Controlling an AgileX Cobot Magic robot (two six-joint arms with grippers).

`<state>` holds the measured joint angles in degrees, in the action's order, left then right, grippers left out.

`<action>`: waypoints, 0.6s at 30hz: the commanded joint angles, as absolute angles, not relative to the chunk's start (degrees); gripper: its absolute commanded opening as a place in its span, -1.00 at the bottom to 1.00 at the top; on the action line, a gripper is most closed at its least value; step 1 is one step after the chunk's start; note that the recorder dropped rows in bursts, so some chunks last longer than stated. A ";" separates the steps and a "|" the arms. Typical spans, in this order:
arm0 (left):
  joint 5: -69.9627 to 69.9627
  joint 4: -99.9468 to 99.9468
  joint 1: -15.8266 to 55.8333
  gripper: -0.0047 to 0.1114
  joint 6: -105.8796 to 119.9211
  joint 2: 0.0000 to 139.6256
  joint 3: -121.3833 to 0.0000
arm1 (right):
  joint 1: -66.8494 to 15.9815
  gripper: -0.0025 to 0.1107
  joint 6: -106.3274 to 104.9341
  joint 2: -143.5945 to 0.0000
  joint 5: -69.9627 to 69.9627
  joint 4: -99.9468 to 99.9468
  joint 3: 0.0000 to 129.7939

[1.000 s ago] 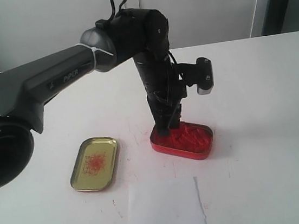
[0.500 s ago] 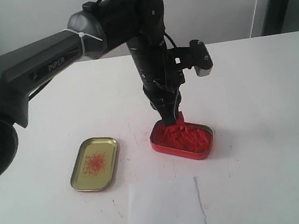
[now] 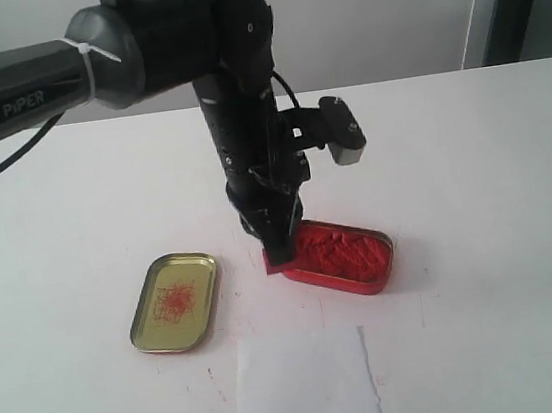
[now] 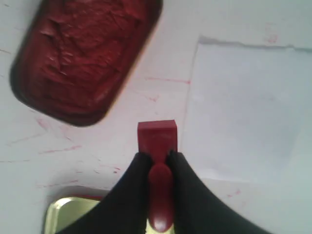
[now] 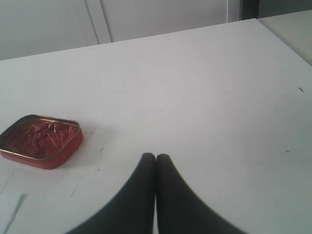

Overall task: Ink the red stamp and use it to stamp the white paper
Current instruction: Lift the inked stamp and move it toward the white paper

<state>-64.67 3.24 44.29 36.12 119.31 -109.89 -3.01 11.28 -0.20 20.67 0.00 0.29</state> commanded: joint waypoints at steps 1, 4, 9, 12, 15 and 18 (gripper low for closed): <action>-65.66 3.90 46.76 -0.92 34.50 114.63 -101.57 | -2.87 -0.96 11.29 0.00 20.08 0.00 0.00; -61.28 3.90 48.95 -0.92 33.98 111.70 -95.66 | -2.87 -0.96 11.29 0.00 20.08 0.00 0.00; -52.99 3.88 50.89 -0.92 31.45 107.82 -87.37 | -2.87 -0.96 11.29 0.00 20.08 0.00 0.00; -51.41 4.85 50.89 -0.92 30.61 107.00 -85.12 | -2.87 -0.96 11.29 0.00 20.08 0.00 0.00; -49.98 5.12 50.89 -0.92 30.52 107.00 -83.70 | -2.87 -0.96 11.29 0.00 20.08 0.00 0.00; -47.46 6.60 50.89 -0.92 30.37 107.35 -82.85 | -2.87 -0.96 11.29 0.00 20.08 0.00 0.00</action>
